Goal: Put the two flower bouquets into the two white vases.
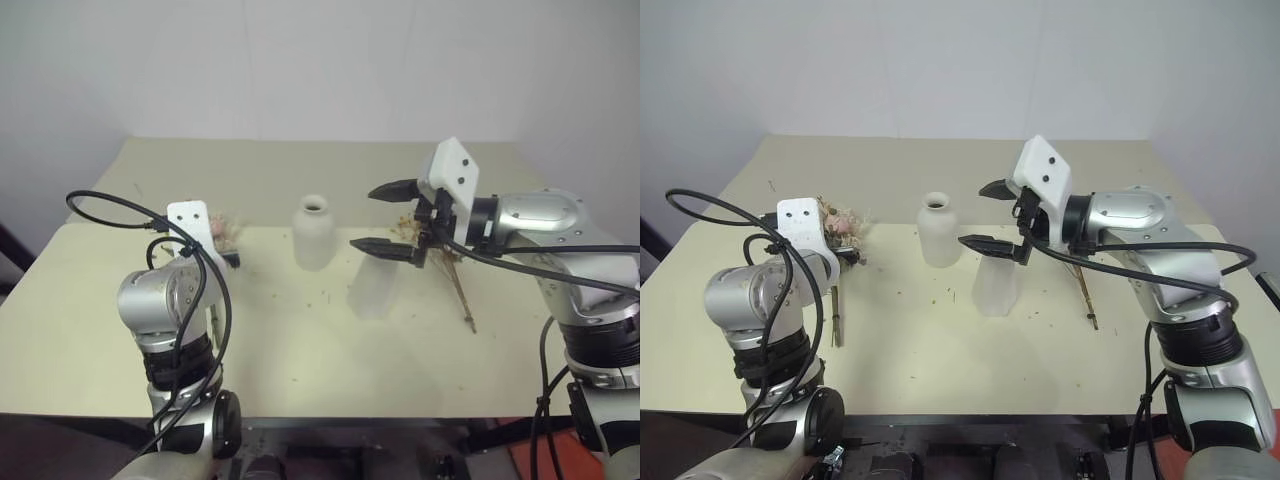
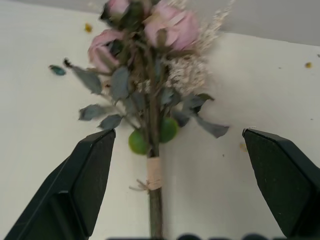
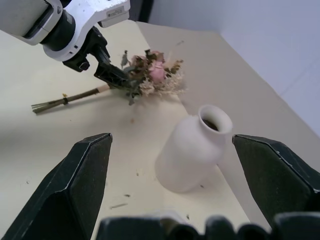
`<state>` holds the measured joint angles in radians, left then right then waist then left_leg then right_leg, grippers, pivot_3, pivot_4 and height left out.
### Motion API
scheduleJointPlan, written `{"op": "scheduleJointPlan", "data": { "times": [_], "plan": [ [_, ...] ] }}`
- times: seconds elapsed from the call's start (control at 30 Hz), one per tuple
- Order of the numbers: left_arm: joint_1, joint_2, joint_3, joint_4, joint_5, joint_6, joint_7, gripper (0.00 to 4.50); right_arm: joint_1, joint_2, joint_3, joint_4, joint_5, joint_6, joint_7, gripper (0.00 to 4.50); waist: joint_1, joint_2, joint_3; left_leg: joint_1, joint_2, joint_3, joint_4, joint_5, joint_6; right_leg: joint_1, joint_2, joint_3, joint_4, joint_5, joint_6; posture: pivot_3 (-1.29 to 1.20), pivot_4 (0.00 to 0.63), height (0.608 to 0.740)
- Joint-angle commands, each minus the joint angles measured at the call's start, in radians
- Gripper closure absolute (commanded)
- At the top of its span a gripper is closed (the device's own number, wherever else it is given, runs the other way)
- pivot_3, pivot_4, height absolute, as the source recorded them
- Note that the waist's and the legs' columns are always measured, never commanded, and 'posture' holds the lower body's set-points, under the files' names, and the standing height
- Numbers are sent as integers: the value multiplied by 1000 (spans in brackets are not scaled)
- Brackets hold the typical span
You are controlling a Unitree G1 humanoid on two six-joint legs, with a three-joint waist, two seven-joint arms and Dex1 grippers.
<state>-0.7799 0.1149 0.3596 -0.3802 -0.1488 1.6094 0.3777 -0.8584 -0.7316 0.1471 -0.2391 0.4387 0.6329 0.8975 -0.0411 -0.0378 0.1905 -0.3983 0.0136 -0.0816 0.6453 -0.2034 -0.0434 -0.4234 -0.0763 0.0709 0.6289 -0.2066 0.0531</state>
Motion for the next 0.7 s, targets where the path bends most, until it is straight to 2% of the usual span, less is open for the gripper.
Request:
{"op": "scheduleJointPlan", "data": {
  "times": [0.03, 0.1, 0.27, 0.47, 0.5, 0.57, 0.7],
  "plan": [
    [-28, 23, 60, 13, -5, 5, 19, 47, -32, 17, -17, -2, -18, -33, 8, 0, 0, 0, 0, 0, 0, 0, 0, 0, 0, 0, 0, 0, 0, 0, 0, 0, 150, 740],
    [-61, -5, 142, 60, -12, 5, 37, 47, -32, 26, -19, 0, -26, -29, 9, 0, 1, 0, 0, 0, 0, 0, 0, 0, 0, 0, 0, 0, 0, 0, 0, 0, 150, 740],
    [-38, 72, 82, 139, -75, 5, -20, 47, -31, 25, -38, -3, -41, -14, 2, 0, -1, 0, 0, 0, 0, 0, 0, 0, 0, 0, 0, 0, 0, 0, 0, 0, 150, 740],
    [-103, 87, 115, 319, -151, 5, -24, 47, -8, 6, -56, -36, -51, 17, -21, 0, -1, 0, 0, 0, 0, 0, 0, 0, 0, 0, 0, 0, 0, 0, 0, 0, 150, 740],
    [-111, 89, 129, 354, -175, 5, -25, 449, -3, 2, -61, -42, -51, 24, -27, 0, -1, 0, 0, 0, 0, 0, 0, 0, 0, 0, 0, 0, 0, 0, 0, 0, 150, 740],
    [-114, 107, 110, 402, -168, 5, -9, 808, 2, -4, -68, -53, -49, 36, -40, 0, -1, 0, 0, 0, 0, 0, 0, 0, 0, 0, 0, 0, 0, 0, 0, 0, 150, 740],
    [-132, 151, 108, 480, -195, 5, -21, 2076, 12, -11, -80, -71, -46, 59, -62, 0, -5, 0, 0, 0, 0, 0, 0, 0, 0, -1, 0, 0, 1, 0, 0, 0, 150, 740]
  ]
}}
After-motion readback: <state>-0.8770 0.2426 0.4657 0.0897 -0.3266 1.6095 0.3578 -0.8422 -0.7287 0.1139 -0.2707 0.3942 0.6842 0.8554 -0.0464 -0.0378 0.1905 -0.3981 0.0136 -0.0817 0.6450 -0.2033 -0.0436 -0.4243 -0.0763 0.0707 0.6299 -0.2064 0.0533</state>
